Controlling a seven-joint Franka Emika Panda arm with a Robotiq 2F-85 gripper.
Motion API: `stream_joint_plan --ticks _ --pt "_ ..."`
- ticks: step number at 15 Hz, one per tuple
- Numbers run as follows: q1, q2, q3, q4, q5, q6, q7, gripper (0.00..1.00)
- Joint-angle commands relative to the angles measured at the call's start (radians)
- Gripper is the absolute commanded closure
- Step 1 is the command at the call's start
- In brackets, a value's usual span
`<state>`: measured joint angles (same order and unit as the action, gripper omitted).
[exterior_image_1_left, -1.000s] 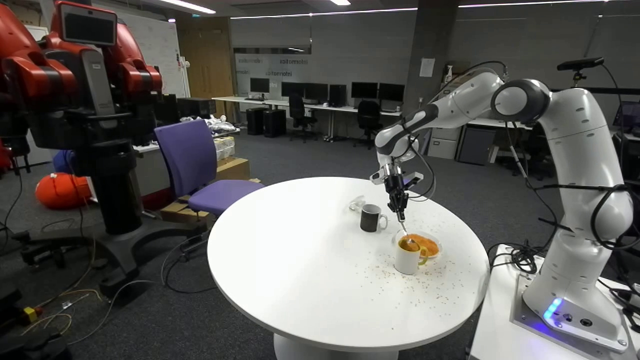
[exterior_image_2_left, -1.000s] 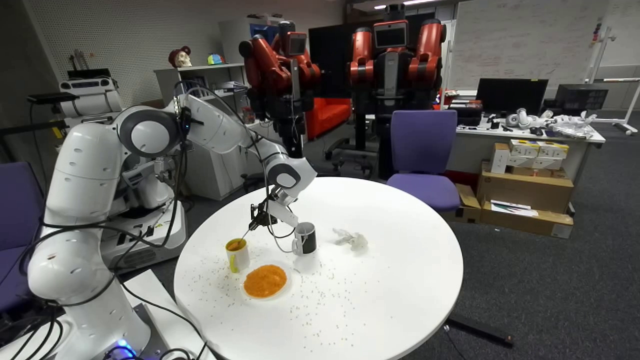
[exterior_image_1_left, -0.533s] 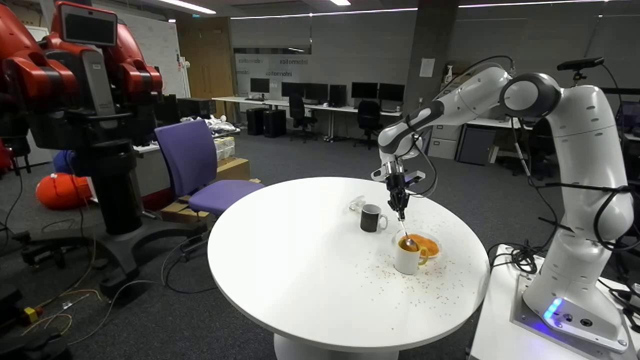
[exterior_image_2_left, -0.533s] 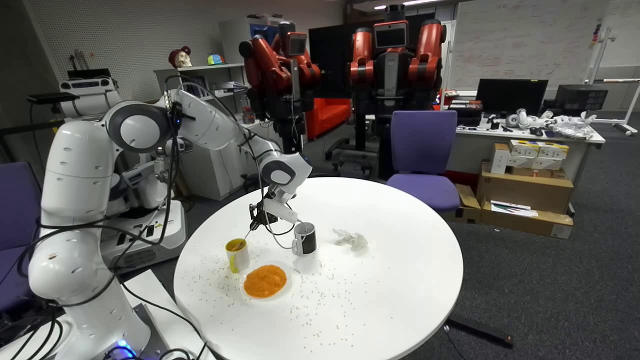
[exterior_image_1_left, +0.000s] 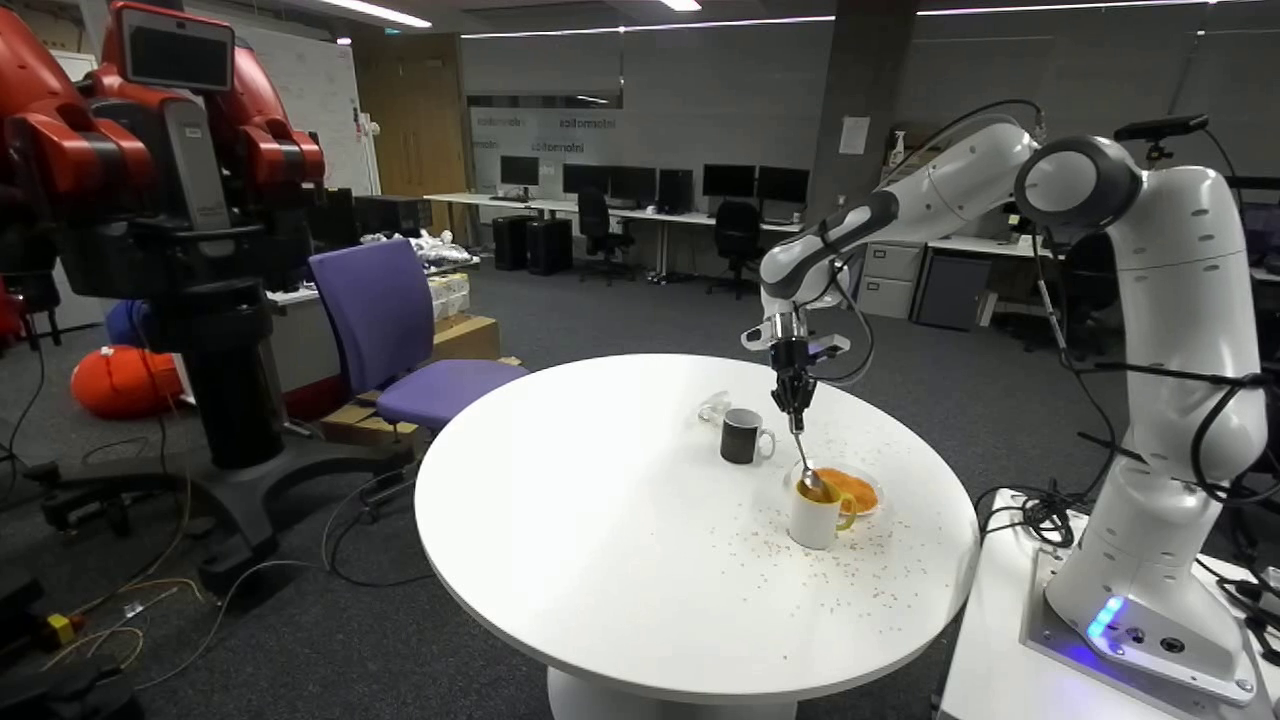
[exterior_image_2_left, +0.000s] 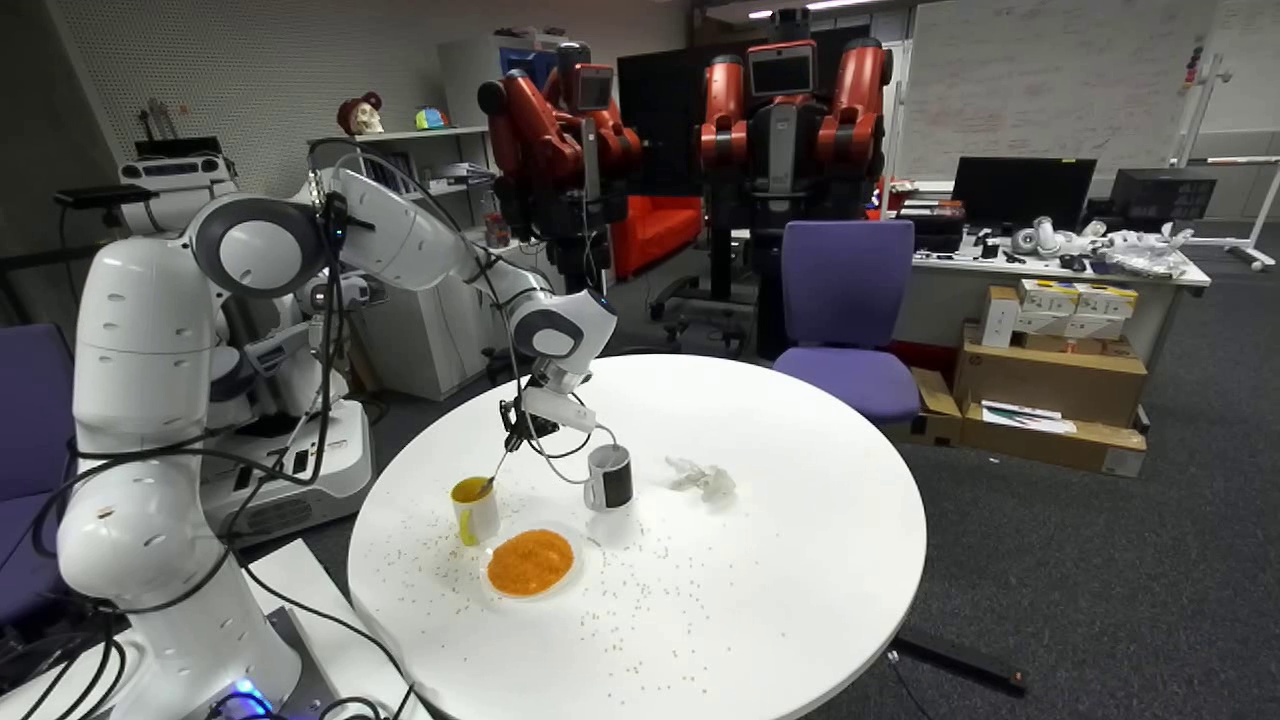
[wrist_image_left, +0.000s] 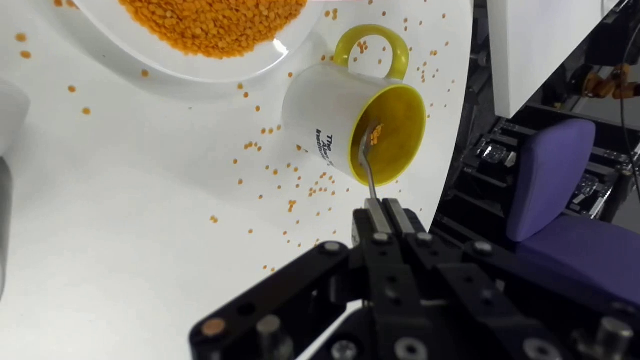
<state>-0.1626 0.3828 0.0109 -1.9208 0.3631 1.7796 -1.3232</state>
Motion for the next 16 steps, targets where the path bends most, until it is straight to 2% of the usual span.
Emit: stream_joint_plan --ticks 1,7,16 --pt "0.018 -0.082 0.005 -0.076 -0.025 0.064 -0.009 0.99" --pt "0.038 -0.180 0.000 -0.151 -0.063 0.087 -0.012 0.99" --pt "0.035 -0.302 -0.029 -0.212 -0.045 0.059 -0.023 0.99"
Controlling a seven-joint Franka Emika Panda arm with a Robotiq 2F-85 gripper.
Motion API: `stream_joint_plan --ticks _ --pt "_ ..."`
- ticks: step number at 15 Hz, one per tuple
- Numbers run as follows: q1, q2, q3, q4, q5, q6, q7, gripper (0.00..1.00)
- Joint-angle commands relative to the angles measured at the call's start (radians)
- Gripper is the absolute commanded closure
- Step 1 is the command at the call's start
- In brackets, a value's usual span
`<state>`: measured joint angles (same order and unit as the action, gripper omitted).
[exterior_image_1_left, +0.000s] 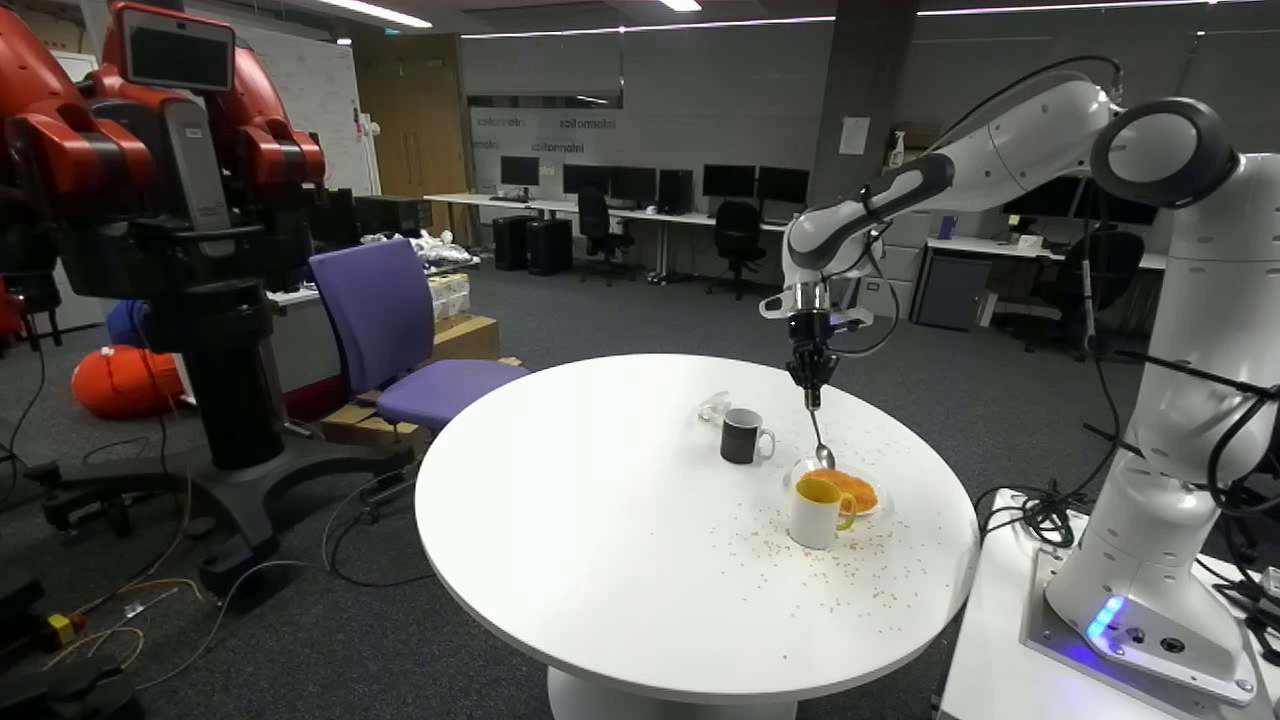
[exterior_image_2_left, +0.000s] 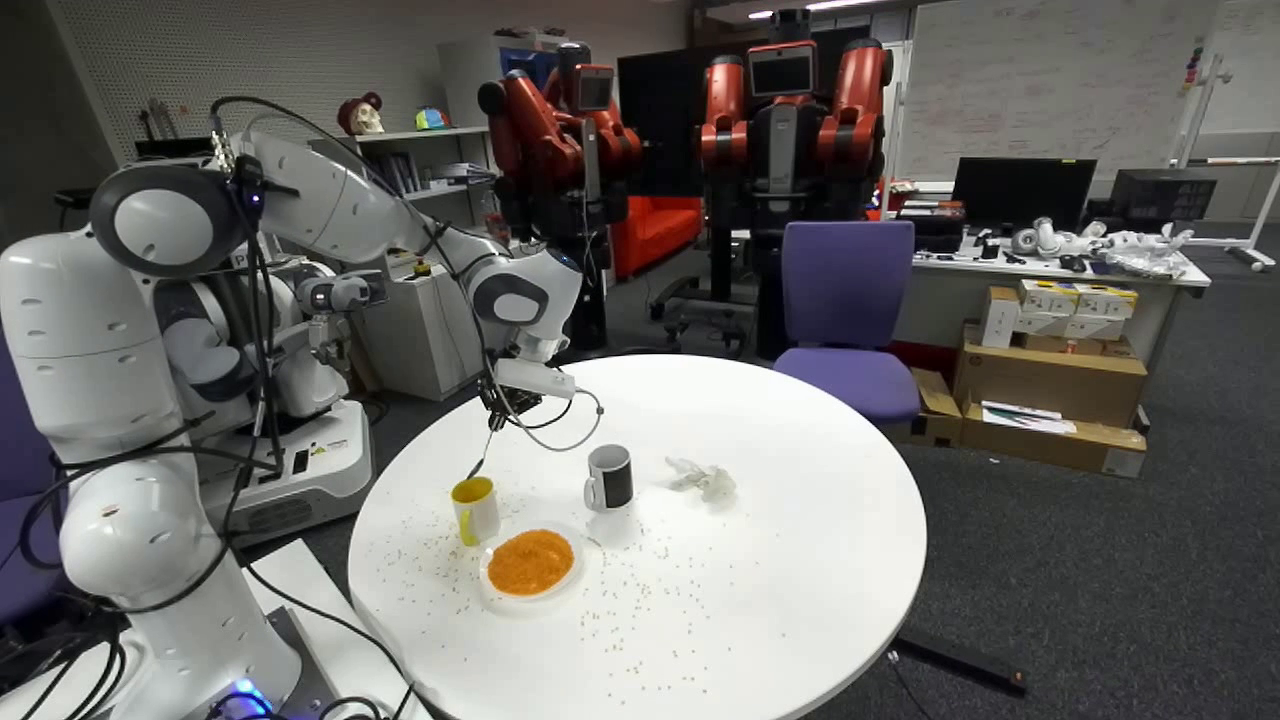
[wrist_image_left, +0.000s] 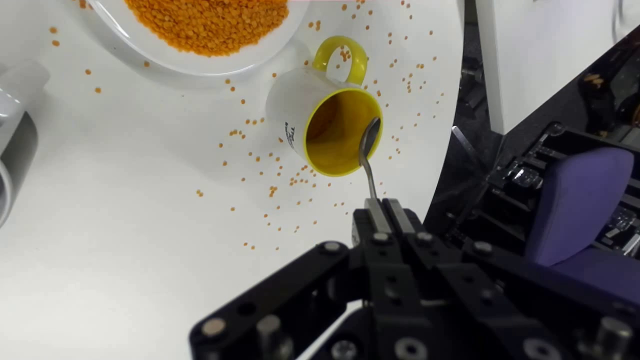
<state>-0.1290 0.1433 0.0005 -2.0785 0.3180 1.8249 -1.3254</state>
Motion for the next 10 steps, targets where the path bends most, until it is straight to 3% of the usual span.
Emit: stream_joint_plan --ticks 1,5,10 --pt "-0.002 -0.063 -0.025 -0.049 0.008 0.004 -0.020 0.99" --pt "-0.038 -0.069 -0.077 -0.014 0.051 -0.066 -0.024 0.99" --pt "-0.106 -0.046 -0.162 -0.011 0.137 -0.037 -0.009 0.99"
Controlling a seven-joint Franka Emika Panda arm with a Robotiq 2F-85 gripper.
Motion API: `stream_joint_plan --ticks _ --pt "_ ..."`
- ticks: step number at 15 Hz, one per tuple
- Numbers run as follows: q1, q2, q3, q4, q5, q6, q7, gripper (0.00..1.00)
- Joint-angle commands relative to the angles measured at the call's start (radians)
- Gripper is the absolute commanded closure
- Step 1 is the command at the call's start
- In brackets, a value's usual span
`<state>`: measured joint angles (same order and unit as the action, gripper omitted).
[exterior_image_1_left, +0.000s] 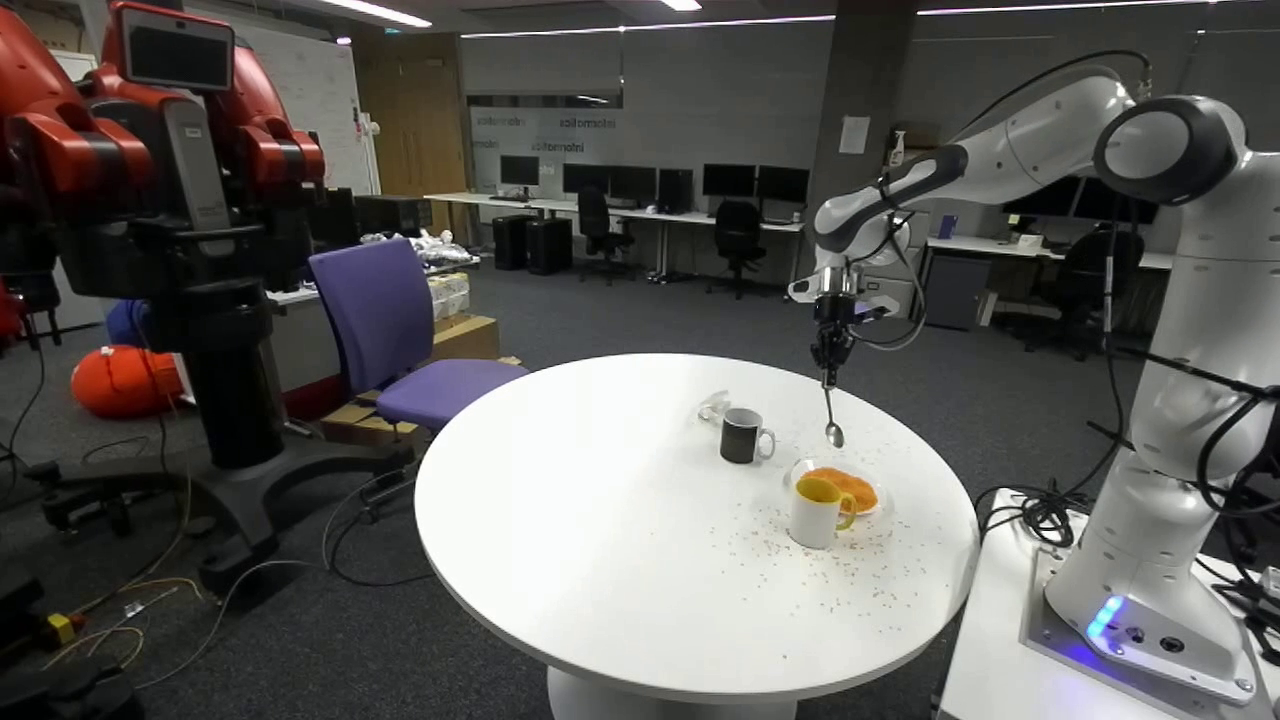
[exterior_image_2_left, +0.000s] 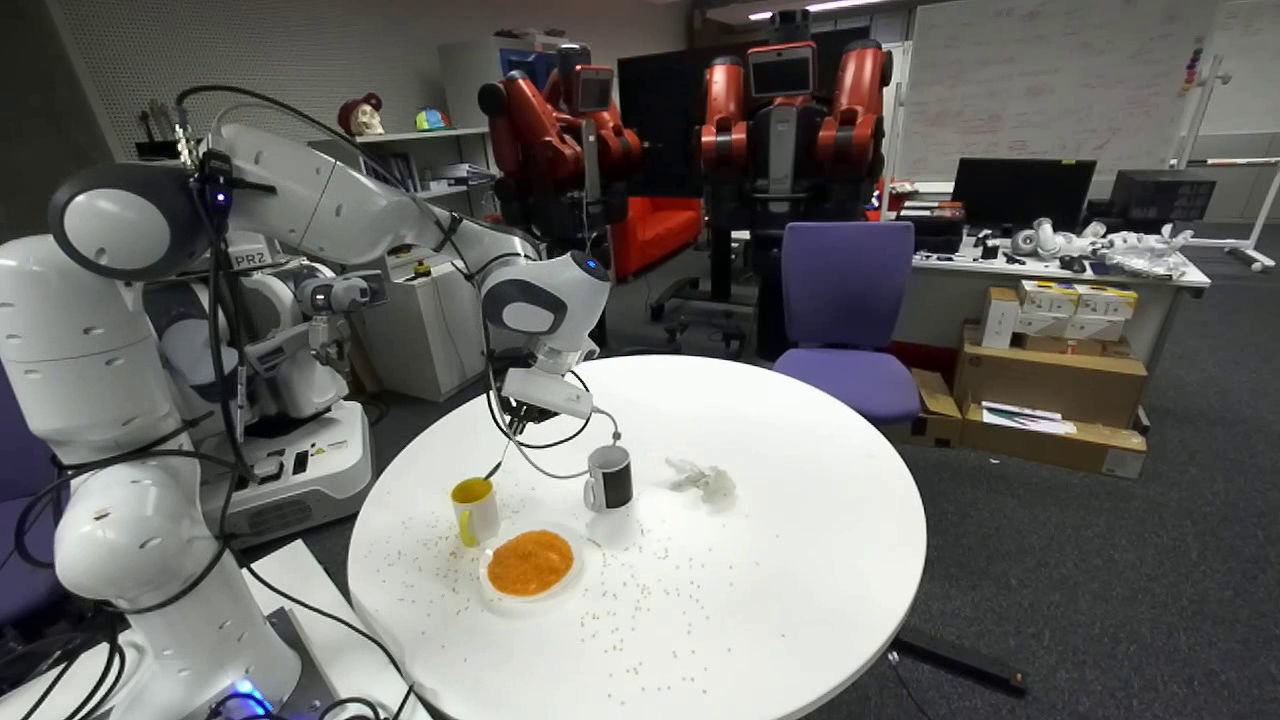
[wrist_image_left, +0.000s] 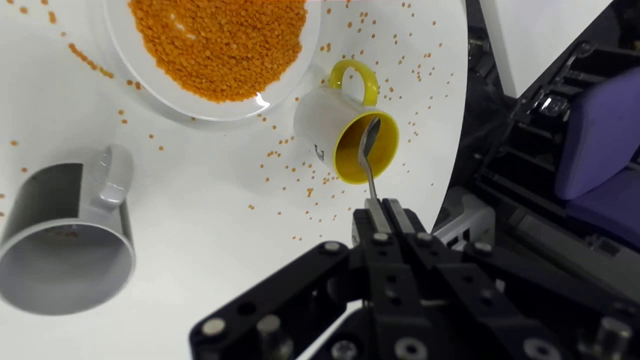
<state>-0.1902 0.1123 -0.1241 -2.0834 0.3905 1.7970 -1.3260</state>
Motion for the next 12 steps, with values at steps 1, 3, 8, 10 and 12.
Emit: stream_joint_plan --ticks 1,3,8,10,12 --pt "-0.061 -0.006 -0.055 -0.005 0.092 -0.008 -0.010 0.99" --pt "-0.100 0.022 -0.088 0.007 0.150 -0.019 -0.008 0.99" --pt "-0.189 0.105 -0.145 0.027 0.286 -0.051 -0.017 0.99" --pt "-0.221 0.142 -0.158 0.032 0.327 -0.076 -0.018 0.99" --pt "-0.248 0.171 -0.169 0.033 0.344 -0.086 -0.014 0.99"
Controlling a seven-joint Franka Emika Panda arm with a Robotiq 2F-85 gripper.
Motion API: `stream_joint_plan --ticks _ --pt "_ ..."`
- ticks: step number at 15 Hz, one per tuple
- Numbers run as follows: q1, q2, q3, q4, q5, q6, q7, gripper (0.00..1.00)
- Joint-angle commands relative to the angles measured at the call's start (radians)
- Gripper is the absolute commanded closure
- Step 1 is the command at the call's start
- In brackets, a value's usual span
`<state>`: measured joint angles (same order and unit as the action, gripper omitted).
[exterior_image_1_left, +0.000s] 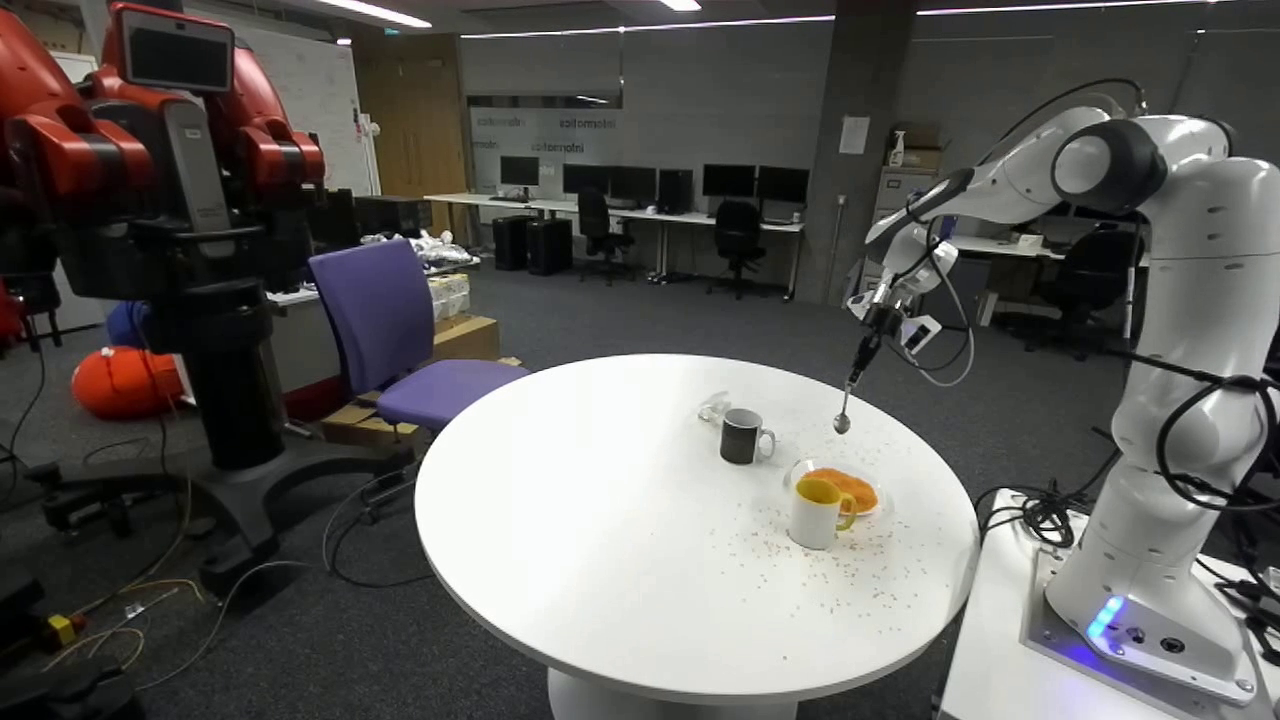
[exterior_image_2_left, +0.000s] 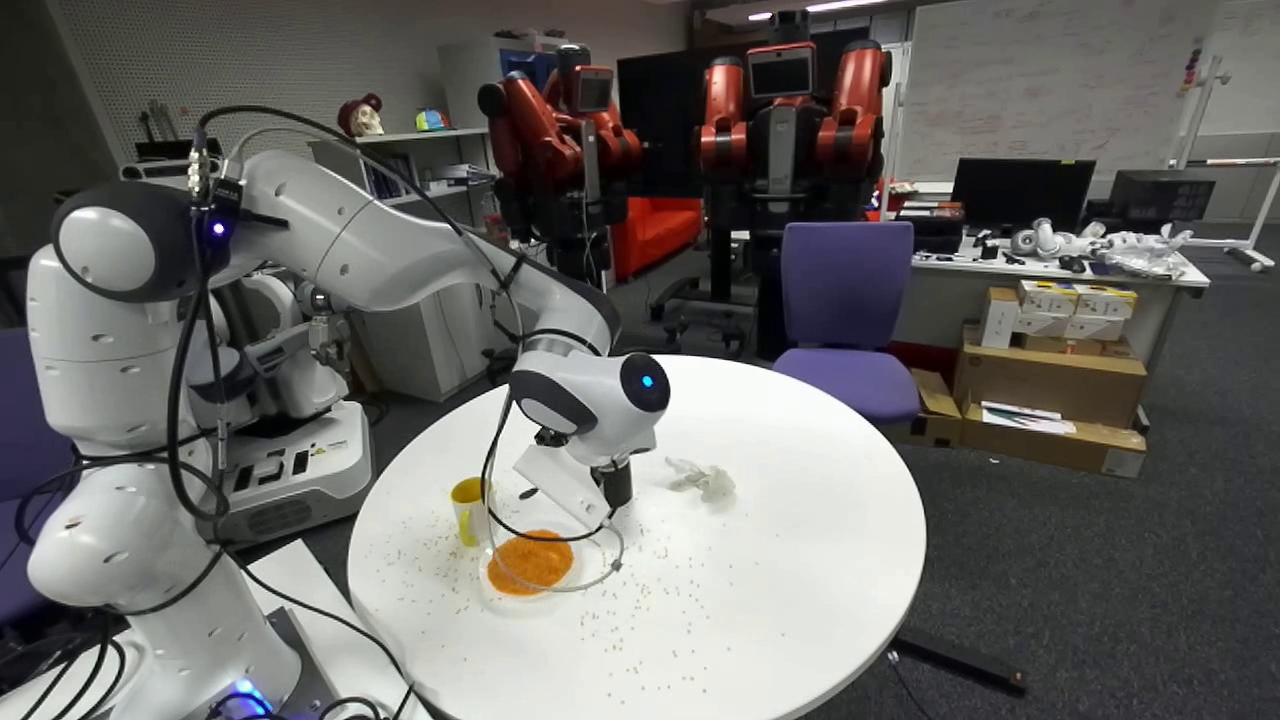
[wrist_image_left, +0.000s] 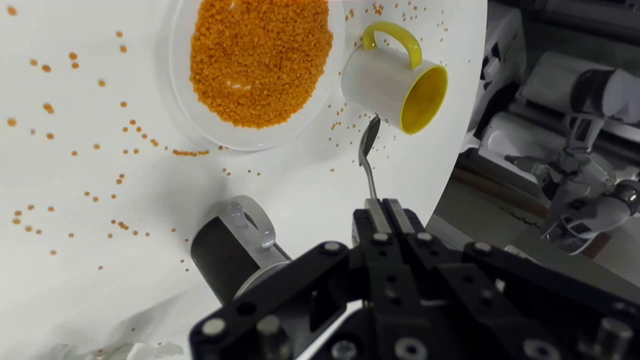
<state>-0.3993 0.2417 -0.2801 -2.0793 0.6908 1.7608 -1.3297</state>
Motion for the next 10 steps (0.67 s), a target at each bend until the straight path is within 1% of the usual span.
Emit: stream_joint_plan --ticks 1,5,10 --pt "-0.047 0.055 -0.018 0.027 0.040 -0.041 -0.007 0.99" --pt "-0.076 0.106 -0.023 0.032 0.035 -0.014 -0.004 0.99" --pt "-0.104 0.174 -0.017 0.056 0.032 -0.022 -0.012 0.99"
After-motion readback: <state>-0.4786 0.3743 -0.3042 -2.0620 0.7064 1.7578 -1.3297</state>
